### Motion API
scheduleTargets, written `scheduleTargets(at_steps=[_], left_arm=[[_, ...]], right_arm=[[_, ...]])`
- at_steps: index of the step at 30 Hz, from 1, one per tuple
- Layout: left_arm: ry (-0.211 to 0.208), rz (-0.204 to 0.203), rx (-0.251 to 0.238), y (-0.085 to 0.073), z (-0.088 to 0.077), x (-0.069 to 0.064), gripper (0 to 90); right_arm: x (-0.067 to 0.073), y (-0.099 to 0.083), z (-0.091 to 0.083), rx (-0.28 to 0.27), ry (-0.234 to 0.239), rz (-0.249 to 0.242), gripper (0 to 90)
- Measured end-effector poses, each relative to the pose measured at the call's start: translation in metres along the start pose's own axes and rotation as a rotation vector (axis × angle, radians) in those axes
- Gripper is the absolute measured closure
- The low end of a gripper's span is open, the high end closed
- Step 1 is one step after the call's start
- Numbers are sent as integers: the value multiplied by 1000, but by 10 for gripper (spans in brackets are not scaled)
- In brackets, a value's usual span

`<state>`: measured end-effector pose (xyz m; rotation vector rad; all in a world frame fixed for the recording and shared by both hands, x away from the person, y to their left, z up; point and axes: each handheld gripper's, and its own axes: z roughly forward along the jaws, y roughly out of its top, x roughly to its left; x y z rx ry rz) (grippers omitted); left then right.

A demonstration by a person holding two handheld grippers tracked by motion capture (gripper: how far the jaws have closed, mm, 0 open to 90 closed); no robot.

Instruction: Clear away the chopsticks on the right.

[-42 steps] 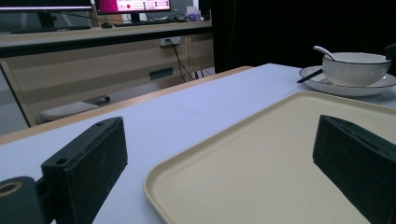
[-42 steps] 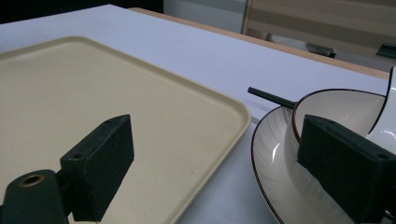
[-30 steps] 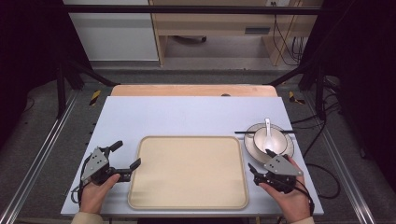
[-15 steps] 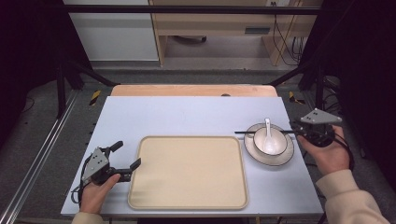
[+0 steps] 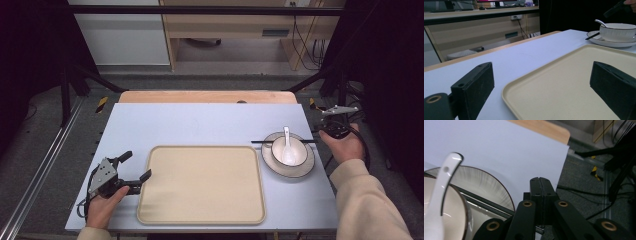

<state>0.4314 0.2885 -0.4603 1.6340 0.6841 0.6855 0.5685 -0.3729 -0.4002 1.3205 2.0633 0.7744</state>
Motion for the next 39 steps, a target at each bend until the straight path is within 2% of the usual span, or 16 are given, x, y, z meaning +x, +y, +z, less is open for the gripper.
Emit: scheduleTargets(at_steps=[1, 2, 6, 9, 15, 16, 28, 31, 39], left_arm=[[1, 0, 1, 0, 0, 0, 52], [1, 0, 0, 0, 0, 0, 52], [0, 1, 3, 0, 0, 0, 52], [-3, 6, 6, 0, 0, 0, 53], [-4, 4, 3, 0, 1, -1, 54], [-4, 8, 7, -1, 1, 0, 54], [-8, 14, 15, -1, 2, -1, 58], [-9, 15, 16, -1, 2, -1, 58], [-9, 15, 20, -1, 2, -1, 59]], right_arm=[[0, -1, 6, 14, 7, 6, 900], [1, -4, 15, 49, 12, 7, 900], [5, -6, 26, 90, 30, -2, 900], [7, -7, 30, 109, 22, -16, 900], [4, -8, 34, 127, 19, -6, 900], [4, -9, 36, 144, 14, -10, 900], [5, -17, 32, 178, 33, -32, 900], [5, -21, 31, 170, 41, -26, 900], [13, -38, 14, 200, 45, -8, 900]])
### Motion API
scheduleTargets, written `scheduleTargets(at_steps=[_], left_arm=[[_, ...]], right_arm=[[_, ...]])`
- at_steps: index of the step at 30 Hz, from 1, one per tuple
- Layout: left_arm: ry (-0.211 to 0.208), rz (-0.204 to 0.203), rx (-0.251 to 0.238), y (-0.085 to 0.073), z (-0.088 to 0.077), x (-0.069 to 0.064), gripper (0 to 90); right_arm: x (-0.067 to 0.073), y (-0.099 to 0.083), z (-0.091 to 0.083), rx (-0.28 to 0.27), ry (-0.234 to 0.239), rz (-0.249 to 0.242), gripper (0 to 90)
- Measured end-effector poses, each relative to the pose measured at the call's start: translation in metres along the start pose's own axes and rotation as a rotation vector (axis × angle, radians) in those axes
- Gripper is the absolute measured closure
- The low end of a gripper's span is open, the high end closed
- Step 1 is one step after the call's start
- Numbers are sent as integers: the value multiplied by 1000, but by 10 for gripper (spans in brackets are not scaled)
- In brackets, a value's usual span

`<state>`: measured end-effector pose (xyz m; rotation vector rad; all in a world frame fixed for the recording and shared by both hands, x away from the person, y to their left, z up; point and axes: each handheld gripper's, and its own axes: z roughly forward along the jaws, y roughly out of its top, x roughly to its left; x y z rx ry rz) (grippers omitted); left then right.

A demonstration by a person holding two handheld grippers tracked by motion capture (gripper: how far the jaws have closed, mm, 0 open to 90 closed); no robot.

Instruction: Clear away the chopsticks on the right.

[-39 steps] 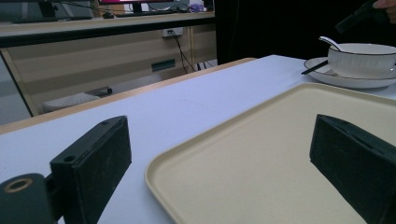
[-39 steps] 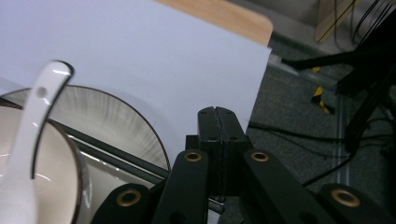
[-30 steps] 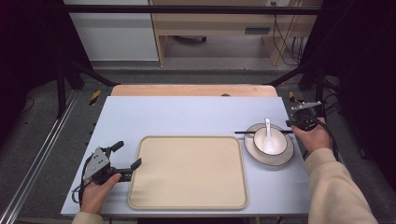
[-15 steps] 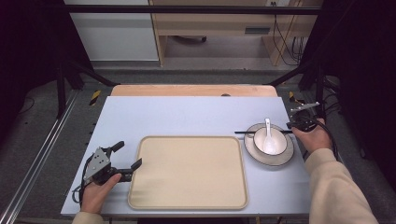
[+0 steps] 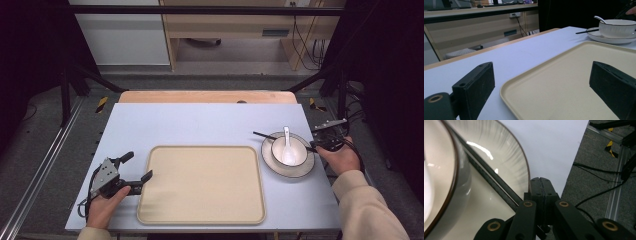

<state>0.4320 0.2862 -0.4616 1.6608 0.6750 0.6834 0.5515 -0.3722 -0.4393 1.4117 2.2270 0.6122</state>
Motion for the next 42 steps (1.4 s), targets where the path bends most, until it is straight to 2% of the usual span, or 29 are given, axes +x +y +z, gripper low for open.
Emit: scheduleTargets(at_steps=[4, 6, 7, 8, 9, 10, 12, 13, 21, 42], left_arm=[[-4, 3, 6, 0, 1, -1, 60], [-5, 4, 8, 0, 1, -1, 60], [-4, 4, 9, -1, 1, -1, 60], [-4, 4, 9, -1, 1, -1, 60], [-5, 4, 10, -1, 1, -1, 60], [-4, 2, 9, -1, 1, -1, 60], [-4, 5, 12, -1, 1, -1, 60], [-5, 5, 12, -1, 1, -1, 61], [-7, 6, 16, -1, 2, -1, 64], [-8, 8, 23, -1, 2, -2, 66]], right_arm=[[2, -6, -7, 7, 12, 20, 897], [3, -9, -11, -15, 5, 19, 885], [3, -10, -18, -53, 7, 1, 874], [3, -10, -18, -53, 7, 1, 874], [3, -10, -21, -87, 23, -12, 865], [5, -10, -25, -143, 75, -59, 842], [6, -10, -26, -148, 81, -69, 835], [6, -10, -26, -163, 99, -88, 822], [6, -10, -21, -155, 130, -105, 802], [5, -10, -7, -125, 140, -123, 795]])
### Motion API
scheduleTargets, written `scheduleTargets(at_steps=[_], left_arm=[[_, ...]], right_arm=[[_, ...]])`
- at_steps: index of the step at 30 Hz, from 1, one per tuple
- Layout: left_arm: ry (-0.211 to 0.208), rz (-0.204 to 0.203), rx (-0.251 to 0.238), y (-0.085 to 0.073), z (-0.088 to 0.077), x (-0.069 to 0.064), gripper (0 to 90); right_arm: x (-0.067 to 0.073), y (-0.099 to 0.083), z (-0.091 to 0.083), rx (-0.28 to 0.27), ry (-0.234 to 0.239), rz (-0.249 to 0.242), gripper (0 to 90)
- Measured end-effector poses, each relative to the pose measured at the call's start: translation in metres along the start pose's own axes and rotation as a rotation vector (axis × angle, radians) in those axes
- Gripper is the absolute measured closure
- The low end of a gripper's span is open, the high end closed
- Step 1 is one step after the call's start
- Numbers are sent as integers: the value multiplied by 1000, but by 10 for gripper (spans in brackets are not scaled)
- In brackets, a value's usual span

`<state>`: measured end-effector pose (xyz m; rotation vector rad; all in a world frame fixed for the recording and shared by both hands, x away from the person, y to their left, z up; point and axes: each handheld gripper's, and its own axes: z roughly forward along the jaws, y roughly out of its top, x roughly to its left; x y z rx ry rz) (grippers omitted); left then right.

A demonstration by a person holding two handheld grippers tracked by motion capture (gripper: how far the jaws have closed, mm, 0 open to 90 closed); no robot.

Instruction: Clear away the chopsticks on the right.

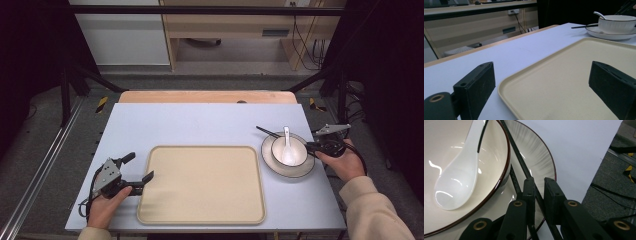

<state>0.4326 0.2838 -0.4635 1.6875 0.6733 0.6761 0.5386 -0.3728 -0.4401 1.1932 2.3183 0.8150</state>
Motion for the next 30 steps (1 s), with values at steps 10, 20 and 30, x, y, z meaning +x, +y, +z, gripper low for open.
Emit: scheduleTargets(at_steps=[10, 20, 30], left_arm=[[2, -3, 0, 0, 0, 0, 67], [6, -2, -3, 0, -1, 1, 69], [11, 0, -4, 1, -2, 1, 69]], right_arm=[[1, -2, 1, -4, 9, -20, 855], [6, -3, -16, -82, -77, 14, 858], [61, 2, -81, -312, -159, 57, 858]])
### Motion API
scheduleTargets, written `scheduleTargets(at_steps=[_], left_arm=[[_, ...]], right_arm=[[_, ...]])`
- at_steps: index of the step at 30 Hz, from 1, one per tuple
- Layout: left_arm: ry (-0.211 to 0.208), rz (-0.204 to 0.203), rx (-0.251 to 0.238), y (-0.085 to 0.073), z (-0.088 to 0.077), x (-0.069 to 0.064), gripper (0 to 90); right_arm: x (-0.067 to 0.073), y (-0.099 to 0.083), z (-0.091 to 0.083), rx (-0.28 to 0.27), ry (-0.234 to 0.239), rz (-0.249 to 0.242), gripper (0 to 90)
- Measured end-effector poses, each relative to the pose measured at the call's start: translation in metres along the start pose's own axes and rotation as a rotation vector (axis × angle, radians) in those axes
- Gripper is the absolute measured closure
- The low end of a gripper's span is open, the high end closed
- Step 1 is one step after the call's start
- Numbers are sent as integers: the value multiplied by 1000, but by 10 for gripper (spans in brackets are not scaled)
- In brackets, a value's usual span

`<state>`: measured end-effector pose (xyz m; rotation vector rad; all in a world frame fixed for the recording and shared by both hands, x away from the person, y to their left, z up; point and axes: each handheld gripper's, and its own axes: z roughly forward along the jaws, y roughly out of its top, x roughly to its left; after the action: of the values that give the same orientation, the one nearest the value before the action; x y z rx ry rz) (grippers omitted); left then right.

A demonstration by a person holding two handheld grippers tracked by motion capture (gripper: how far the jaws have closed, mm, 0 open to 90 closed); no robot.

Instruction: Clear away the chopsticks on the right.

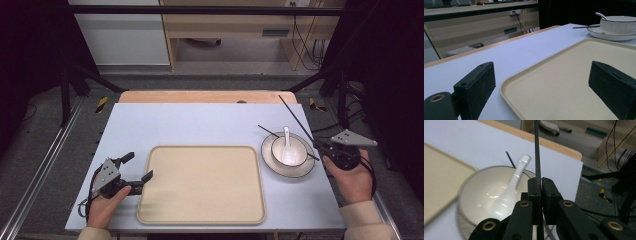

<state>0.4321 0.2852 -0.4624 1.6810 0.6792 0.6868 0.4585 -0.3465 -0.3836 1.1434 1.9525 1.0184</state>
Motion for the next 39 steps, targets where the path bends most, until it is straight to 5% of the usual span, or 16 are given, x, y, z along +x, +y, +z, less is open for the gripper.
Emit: scheduleTargets(at_steps=[3, 4, 5, 6, 7, 8, 11, 12, 17, 29, 39], left_arm=[[1, -1, -3, 1, -1, 0, 69], [1, -1, -3, 1, -1, 0, 69], [1, -1, -4, 1, -1, 0, 69], [1, -1, -4, 1, -1, 0, 69], [1, -1, -4, 1, -1, 0, 69], [1, -1, -4, 1, -1, 0, 69], [3, -1, -8, 1, -2, 0, 69], [3, -1, -8, 1, -2, 0, 69], [4, -1, -10, 2, -2, 0, 69], [8, 3, -14, 3, -2, 0, 69], [3, 0, -19, 4, -1, -2, 68]], right_arm=[[33, 7, -25, -57, 12, -3, 858], [33, 7, -25, -57, 12, -3, 858], [53, 8, -35, -71, 17, -20, 857], [53, 8, -35, -71, 17, -20, 857], [72, 9, -41, -73, 27, -38, 857], [72, 9, -41, -73, 27, -38, 857], [108, 8, -45, -53, 44, -76, 858], [108, 8, -45, -53, 44, -76, 858], [147, 2, -30, 5, 103, -108, 858], [188, -5, 10, 103, 233, -68, 858], [220, -12, 23, 156, 287, -78, 858]])
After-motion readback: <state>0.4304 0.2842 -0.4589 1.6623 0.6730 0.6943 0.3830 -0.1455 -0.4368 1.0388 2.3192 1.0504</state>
